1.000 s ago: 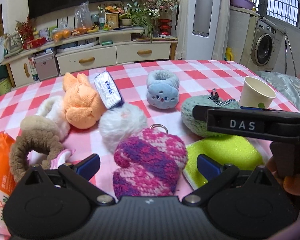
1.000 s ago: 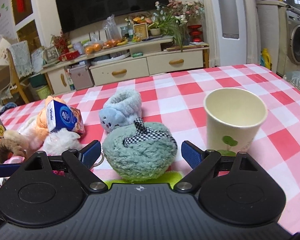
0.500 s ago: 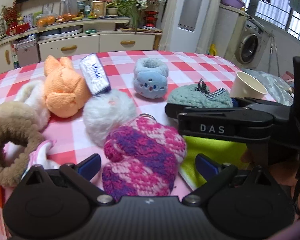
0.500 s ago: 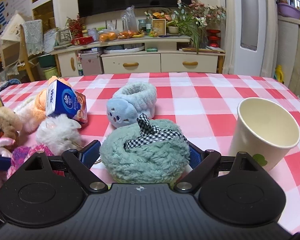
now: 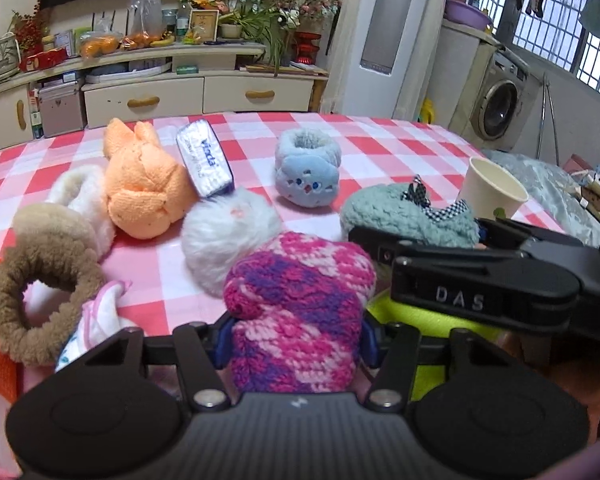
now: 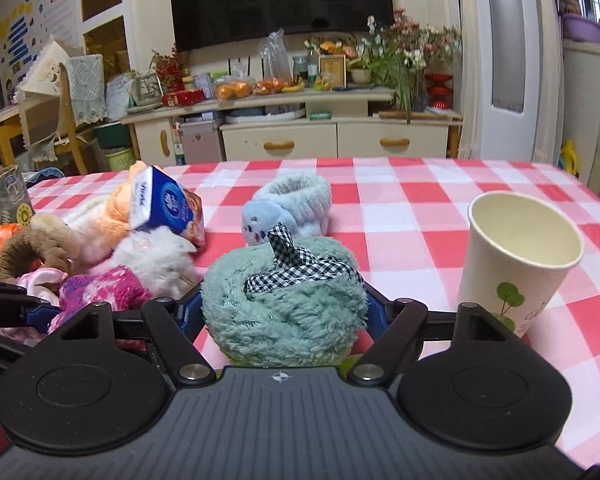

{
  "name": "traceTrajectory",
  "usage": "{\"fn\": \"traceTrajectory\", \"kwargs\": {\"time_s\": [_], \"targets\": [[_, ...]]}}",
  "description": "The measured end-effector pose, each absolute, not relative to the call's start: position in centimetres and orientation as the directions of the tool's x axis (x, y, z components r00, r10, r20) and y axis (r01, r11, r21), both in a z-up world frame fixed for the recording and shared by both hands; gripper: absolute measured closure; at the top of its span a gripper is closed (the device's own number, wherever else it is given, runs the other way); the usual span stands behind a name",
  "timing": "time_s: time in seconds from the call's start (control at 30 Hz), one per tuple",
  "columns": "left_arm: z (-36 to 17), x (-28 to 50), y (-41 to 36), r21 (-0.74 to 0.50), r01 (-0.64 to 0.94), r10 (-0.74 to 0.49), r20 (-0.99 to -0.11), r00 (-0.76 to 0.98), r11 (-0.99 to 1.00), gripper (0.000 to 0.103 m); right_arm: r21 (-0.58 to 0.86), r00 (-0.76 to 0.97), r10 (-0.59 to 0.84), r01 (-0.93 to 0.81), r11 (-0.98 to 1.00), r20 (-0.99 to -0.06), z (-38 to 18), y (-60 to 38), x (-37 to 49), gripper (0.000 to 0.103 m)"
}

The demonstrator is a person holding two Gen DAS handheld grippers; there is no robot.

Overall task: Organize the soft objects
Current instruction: 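Grasp the mint fuzzy pouch with the right gripper while the left grasps the purple knit pouch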

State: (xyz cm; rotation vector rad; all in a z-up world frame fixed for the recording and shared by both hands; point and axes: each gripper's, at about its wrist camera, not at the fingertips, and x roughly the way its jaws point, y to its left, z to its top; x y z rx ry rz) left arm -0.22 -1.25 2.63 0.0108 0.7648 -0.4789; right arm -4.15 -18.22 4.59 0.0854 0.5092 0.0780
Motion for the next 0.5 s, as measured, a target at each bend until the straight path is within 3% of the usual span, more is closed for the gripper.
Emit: {"fn": "traceTrajectory", "kwargs": {"time_s": [0.5], "targets": [[6.1, -1.3, 1.9, -0.198, 0.375, -0.415, -0.598, 0.686, 0.906, 0.047, 0.188, 0.885, 0.065, 0.026, 0.982, -0.460, 6.2, -17.9, -5.4, 0.010]]}}
